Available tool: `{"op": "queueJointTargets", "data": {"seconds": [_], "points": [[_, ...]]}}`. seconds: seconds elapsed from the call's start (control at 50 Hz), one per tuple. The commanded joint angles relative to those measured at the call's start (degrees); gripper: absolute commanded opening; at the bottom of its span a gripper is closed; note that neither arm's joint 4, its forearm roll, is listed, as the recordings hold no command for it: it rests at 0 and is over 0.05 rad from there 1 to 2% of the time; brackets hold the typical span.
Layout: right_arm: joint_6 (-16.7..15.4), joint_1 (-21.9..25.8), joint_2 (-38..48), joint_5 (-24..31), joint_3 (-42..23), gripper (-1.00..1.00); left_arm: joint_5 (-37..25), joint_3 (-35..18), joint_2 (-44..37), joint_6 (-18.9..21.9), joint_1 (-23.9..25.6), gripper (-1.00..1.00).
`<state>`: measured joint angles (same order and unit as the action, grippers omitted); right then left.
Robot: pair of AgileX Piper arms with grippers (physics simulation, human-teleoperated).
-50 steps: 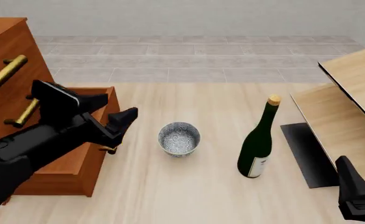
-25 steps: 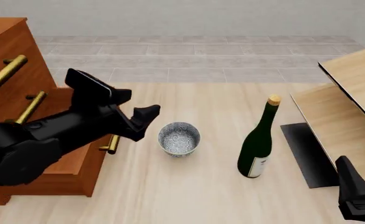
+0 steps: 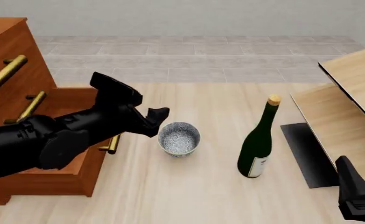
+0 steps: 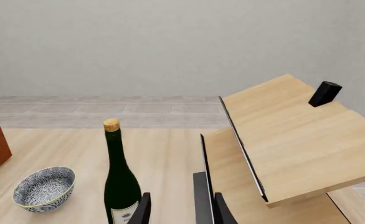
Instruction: Put the bowl on top of the cabinet.
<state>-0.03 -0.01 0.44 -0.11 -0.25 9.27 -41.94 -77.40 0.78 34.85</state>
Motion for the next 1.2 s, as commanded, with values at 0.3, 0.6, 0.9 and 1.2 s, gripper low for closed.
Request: {"op": "queueJointTargets", "data": {"seconds": [0.3,0.6,0.9,1.2], "points": [[0.0,0.0,0.0,0.0,0.0,1.00,1.7,-3.2,-8.8,-0.7,-0.6,1.00],[0.0,0.0,0.0,0.0,0.0,1.00,1.7,-5.2,-11.8,-1.6,-1.9,1.00],[0.0,0.0,0.0,0.0,0.0,1.00,2.6,-6.1,-14.4,-1.9,-2.0,1.00],[0.0,0.0,0.0,0.0,0.0,1.00,3.3,-8.6,-19.4,-1.6,-2.6,1.00]]}}
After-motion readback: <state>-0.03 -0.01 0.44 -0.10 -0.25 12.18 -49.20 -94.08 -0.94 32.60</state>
